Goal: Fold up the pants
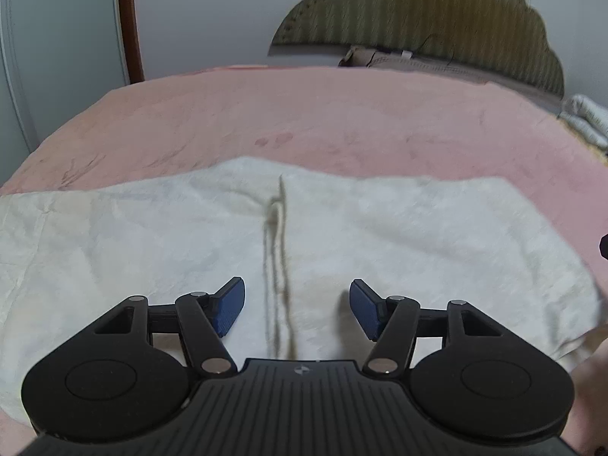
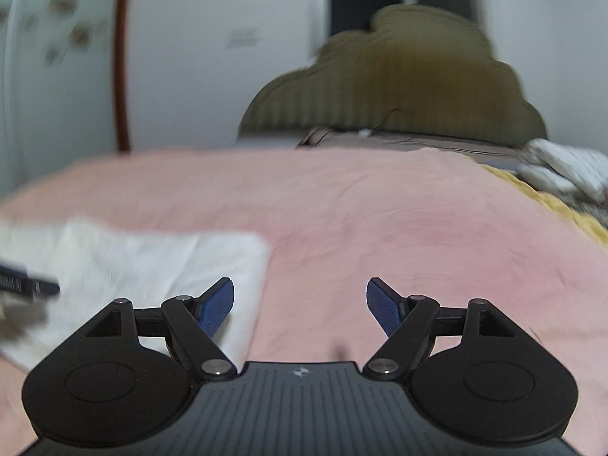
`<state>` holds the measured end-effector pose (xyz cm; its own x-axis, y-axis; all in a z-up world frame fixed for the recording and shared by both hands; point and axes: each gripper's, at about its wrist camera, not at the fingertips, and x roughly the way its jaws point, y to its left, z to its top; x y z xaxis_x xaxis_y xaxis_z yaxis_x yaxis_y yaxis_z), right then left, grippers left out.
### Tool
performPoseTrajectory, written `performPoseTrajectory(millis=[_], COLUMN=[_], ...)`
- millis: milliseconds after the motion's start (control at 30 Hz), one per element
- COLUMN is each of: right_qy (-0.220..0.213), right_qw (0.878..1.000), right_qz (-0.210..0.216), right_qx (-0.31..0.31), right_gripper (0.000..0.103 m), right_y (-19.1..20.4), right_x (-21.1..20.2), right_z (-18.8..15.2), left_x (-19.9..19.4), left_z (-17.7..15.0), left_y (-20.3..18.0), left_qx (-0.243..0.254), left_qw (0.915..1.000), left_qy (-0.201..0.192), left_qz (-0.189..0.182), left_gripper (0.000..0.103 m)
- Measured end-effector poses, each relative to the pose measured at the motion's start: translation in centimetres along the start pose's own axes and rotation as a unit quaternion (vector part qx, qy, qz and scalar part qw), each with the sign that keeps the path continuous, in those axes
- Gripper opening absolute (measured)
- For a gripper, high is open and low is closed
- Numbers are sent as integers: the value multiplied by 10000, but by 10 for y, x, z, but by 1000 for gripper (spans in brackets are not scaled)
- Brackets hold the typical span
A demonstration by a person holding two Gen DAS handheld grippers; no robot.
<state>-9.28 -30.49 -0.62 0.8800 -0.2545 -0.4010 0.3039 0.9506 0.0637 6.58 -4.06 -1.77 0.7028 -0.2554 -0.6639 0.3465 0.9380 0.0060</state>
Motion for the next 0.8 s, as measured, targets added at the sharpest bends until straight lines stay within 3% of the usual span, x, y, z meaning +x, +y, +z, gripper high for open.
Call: performPoseTrajectory(millis=[67, 200, 300, 367, 533, 667, 800], right_qy=[-90, 374, 745, 751, 263, 381, 436], right_qw=[9999, 9927, 9827, 9840, 9966, 9848, 9731], right_qz=[118, 259, -305, -607, 124, 708, 488], right_qx=[-80, -1114, -1666, -1498, -777, -1540, -2210], right_gripper=[77, 77, 77, 78, 78, 78, 78], right_y=[4, 30, 31, 21, 8, 26, 50], right_x=[-4, 5, 16, 15, -21, -39, -34], right_z=[1, -6, -19, -22, -15, -23, -38], left_x=[-6, -4, 4, 3, 2, 1, 1], left_z=[1, -9, -21, -26, -28, -31, -33], left_y=[-8, -27, -28, -27, -24, -27, -27], left_qx=[76, 554, 612, 610, 464, 532, 552], left_qw=[9998, 9982, 9980, 9978, 9985, 9978, 9975], left_qy=[-149, -202, -128, -226, -262, -336, -376], left_qz=[-95, 62, 88, 143, 118, 192, 248], left_gripper=[66, 67, 70, 75, 76, 78, 81])
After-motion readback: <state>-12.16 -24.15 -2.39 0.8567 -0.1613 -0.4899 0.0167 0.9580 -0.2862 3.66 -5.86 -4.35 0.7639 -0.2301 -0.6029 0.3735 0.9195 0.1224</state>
